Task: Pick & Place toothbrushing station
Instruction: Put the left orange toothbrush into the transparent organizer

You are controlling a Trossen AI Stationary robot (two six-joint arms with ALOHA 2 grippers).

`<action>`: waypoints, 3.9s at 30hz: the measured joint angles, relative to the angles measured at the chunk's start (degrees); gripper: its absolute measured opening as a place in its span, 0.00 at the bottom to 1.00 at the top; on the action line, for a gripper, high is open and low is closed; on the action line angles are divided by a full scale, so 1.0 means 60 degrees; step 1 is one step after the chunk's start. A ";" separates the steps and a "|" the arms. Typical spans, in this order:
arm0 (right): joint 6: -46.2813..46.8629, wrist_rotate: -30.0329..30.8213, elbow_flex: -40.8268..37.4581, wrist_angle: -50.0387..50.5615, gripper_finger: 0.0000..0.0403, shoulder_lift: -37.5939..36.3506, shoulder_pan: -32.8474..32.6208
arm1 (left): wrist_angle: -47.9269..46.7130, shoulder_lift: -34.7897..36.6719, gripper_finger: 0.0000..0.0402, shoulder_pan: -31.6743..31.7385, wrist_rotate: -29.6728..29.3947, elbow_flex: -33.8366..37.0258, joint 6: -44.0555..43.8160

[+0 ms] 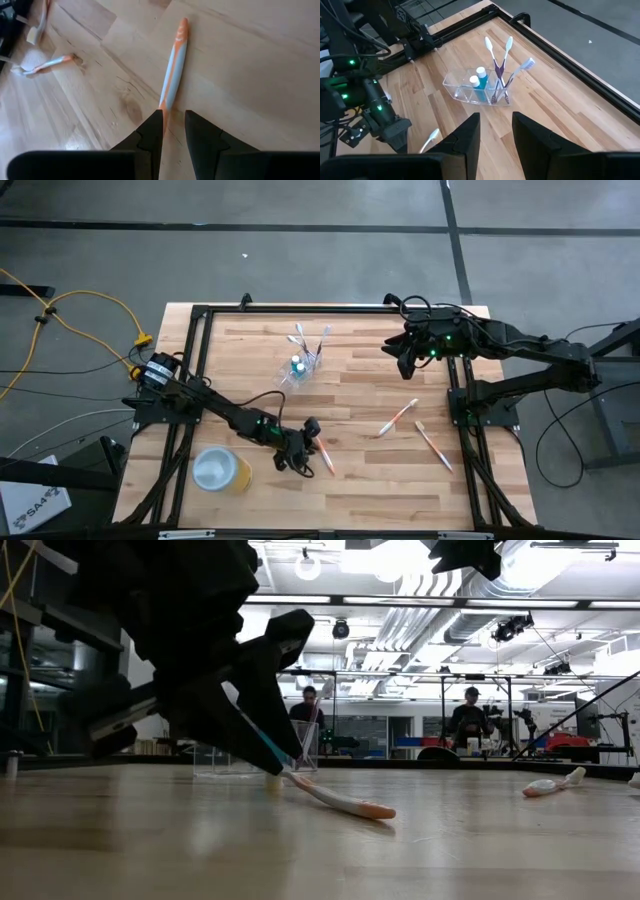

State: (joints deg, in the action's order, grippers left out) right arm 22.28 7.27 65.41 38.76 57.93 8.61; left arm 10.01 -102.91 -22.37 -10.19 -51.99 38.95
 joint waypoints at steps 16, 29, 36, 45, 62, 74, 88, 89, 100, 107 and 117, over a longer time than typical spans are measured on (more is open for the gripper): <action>-0.0006 -0.0062 0.0000 0.0012 0.26 -0.0001 0.0000 | 0.0075 -0.0320 0.19 0.0328 -0.0019 -0.0025 -0.0017; -0.0008 -0.0066 0.0000 0.0026 0.26 0.0000 -0.0001 | 0.0274 -0.0441 0.19 0.0306 -0.0372 -0.0029 0.0297; -0.0010 -0.0064 0.0000 0.0077 0.26 0.0000 0.0001 | 0.0374 -0.0441 0.19 0.0306 -0.0376 -0.0029 0.0545; -0.0010 -0.0066 -0.0002 0.0079 0.26 0.0000 0.0000 | 0.0338 -0.0441 0.19 0.0339 -0.0398 -0.0029 0.0702; -0.0006 -0.0066 0.0000 0.0081 0.26 -0.0004 0.0000 | 0.0509 -0.0808 0.19 0.0828 -0.0050 -0.0101 0.0804; 0.0045 -0.0317 0.0000 0.0085 0.26 -0.0004 -0.0001 | 0.0440 -0.1381 0.08 0.0823 -0.0200 -0.0546 0.0864; 0.0067 -0.0321 -0.0001 0.0085 0.26 -0.0004 -0.0001 | 0.0403 -0.1406 0.01 0.0818 -0.0070 -0.0539 0.0448; 0.0067 -0.0321 0.0000 0.0085 0.26 -0.0004 -0.0001 | 0.0413 -0.1406 0.01 0.0814 -0.0065 -0.0539 0.0375; 0.0067 -0.0348 0.0000 0.0088 0.26 -0.0004 0.0000 | 0.0454 -0.1428 0.13 0.0816 0.0358 -0.0583 -0.0269; 0.0067 -0.0517 0.0000 0.0099 0.26 -0.0004 0.0003 | 0.0419 -0.1428 0.16 0.0816 0.0353 -0.0641 -0.0293; 0.0068 -0.0514 0.0000 0.0213 0.26 -0.0004 0.0000 | 0.0261 -0.1439 0.17 0.0819 0.0626 -0.0908 -0.0720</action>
State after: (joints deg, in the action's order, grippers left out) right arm 22.68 4.19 65.41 40.04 57.91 8.61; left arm 11.57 -111.55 -17.46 -6.44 -57.44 34.63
